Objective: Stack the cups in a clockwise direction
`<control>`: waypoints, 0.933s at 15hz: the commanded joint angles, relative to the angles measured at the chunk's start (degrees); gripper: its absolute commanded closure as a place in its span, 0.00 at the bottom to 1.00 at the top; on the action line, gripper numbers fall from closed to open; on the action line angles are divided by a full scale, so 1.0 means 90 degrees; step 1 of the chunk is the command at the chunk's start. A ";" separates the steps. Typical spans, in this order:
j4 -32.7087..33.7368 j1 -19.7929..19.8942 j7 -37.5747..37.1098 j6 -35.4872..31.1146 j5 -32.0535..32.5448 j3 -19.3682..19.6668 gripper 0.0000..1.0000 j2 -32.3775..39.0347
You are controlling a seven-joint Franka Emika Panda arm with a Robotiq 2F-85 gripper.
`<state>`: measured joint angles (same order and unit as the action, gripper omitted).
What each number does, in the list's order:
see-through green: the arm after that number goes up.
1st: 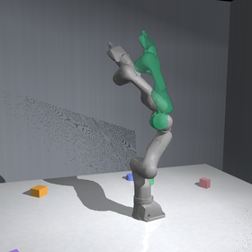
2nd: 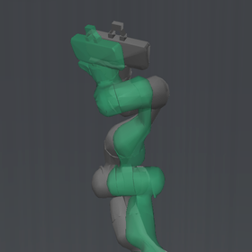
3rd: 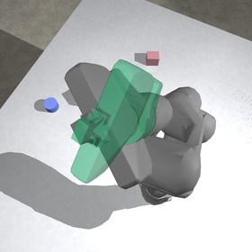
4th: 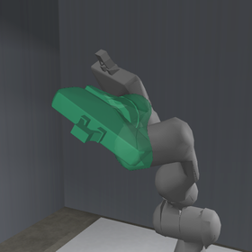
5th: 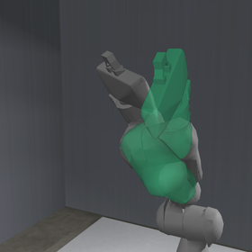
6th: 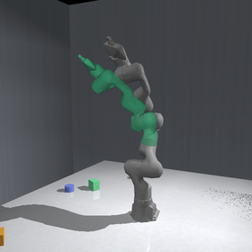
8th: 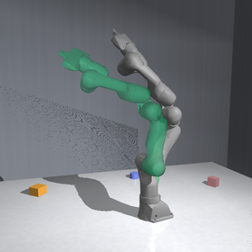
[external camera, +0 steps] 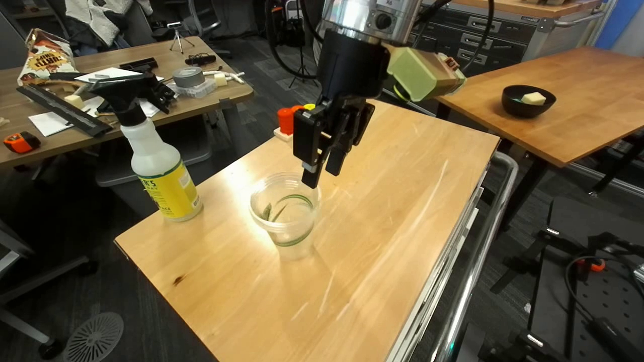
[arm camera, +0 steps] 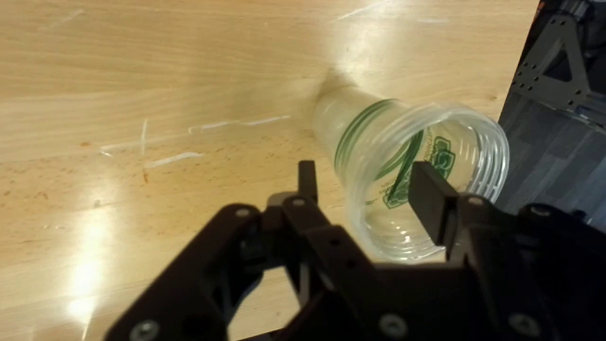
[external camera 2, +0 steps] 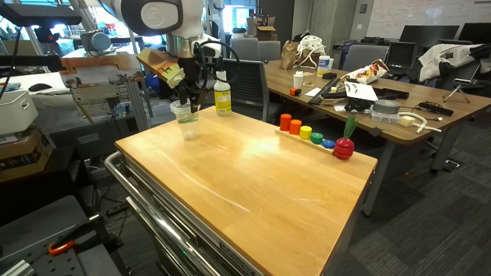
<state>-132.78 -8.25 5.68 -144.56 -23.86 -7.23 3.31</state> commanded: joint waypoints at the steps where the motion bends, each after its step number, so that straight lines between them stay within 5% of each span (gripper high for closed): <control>1: 0.0096 0.0036 -0.0184 -0.0053 0.0102 -0.0054 0.14 -0.0041; 3: 0.0027 0.0029 -0.0462 -0.0093 0.0530 -0.0007 0.01 -0.0137; 9: 0.0199 0.0152 -0.2424 0.0714 0.3128 0.0222 0.00 -0.0737; 14: 0.0856 0.0411 -0.2245 0.2849 0.3025 0.0323 0.00 -0.1313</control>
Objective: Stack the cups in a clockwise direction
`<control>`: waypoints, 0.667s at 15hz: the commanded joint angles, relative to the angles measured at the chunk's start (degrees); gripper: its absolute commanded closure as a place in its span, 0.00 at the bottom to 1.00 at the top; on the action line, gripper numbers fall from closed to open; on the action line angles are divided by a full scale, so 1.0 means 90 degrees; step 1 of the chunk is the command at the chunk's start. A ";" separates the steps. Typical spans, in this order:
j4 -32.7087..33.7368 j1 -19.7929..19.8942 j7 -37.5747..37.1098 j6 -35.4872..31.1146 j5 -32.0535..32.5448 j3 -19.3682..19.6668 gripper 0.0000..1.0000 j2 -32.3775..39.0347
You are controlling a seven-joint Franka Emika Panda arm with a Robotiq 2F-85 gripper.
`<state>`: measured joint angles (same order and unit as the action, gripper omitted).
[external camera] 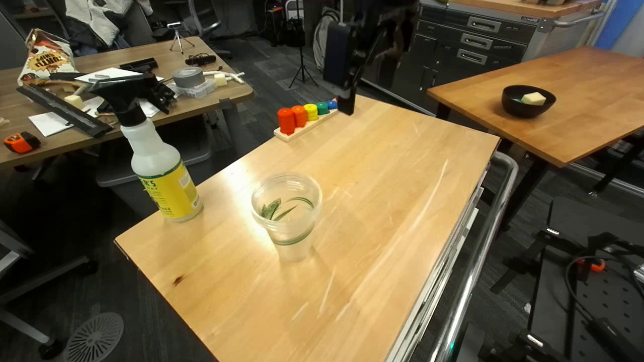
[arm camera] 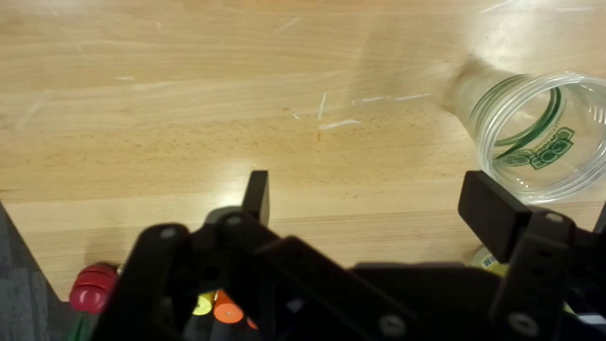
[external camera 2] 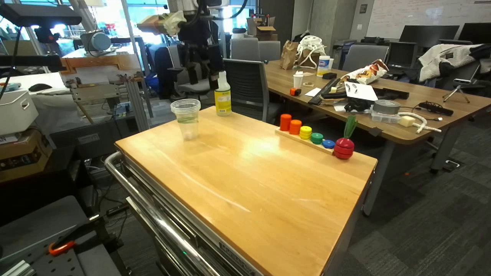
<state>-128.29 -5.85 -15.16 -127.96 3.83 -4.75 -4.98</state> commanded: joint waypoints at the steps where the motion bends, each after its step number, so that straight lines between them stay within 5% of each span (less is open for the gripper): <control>1: 0.0505 0.0196 0.0120 0.1377 -0.0105 0.0086 0.00 -0.0499; 5: 0.0737 0.0382 0.0365 0.2475 -0.0335 0.0278 0.00 -0.1236; 8: 0.0717 0.0479 0.1551 0.2983 -0.0784 0.0722 0.00 -0.1804; 9: 0.0746 0.0473 0.0858 0.2713 -0.0489 0.0424 0.00 -0.1402; 10: 0.0745 0.0504 0.1156 0.2844 -0.0602 0.0543 0.00 -0.1579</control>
